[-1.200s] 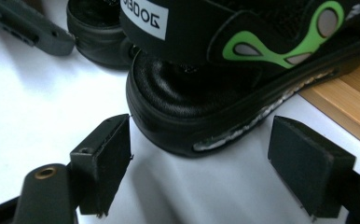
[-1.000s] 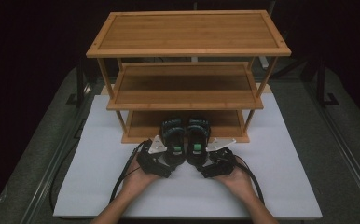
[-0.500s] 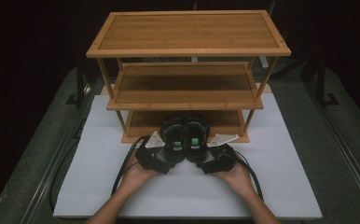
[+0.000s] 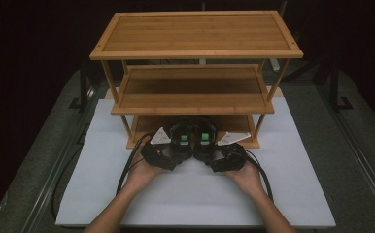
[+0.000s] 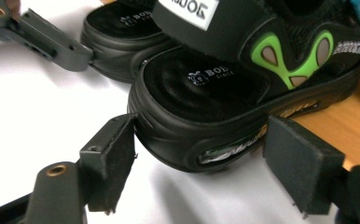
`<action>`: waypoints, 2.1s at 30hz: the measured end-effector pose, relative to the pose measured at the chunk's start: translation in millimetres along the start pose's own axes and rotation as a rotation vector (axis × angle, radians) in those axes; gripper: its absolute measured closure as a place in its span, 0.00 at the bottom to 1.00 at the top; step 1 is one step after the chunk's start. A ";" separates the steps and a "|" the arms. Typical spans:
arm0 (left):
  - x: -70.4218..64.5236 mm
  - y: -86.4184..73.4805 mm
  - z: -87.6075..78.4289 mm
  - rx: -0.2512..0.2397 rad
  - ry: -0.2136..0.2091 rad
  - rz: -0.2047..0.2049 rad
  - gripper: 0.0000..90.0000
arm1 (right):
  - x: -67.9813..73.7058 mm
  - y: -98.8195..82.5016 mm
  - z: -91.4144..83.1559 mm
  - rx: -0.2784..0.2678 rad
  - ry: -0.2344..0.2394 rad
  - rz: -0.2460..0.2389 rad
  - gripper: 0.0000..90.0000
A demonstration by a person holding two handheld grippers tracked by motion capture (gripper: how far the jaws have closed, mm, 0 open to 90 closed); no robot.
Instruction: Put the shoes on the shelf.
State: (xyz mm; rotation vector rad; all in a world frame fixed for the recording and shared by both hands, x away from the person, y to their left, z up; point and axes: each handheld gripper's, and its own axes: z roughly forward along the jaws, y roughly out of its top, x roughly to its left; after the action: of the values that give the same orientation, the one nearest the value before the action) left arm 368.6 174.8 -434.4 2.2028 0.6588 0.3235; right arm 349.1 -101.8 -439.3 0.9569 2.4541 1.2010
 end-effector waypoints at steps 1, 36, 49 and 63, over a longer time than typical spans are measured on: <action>0.8 0.2 0.2 0.001 -0.002 -0.001 0.13 | -0.7 0.1 1.7 -0.006 0.004 0.009 0.27; 50.3 18.1 26.5 0.042 0.048 -0.039 0.14 | -31.0 23.4 36.7 -0.002 -0.078 0.009 0.27; 52.4 19.7 31.1 0.037 0.043 -0.065 0.14 | -35.3 27.1 44.5 0.014 -0.111 0.027 0.27; 45.3 9.0 10.5 0.042 0.034 -0.097 0.02 | -32.0 21.1 23.9 0.003 -0.078 0.059 0.13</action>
State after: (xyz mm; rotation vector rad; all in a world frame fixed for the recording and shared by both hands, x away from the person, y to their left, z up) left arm 414.0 188.4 -433.6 2.2005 0.7949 0.2995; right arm 394.2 -98.6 -440.0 1.0641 2.3834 1.1559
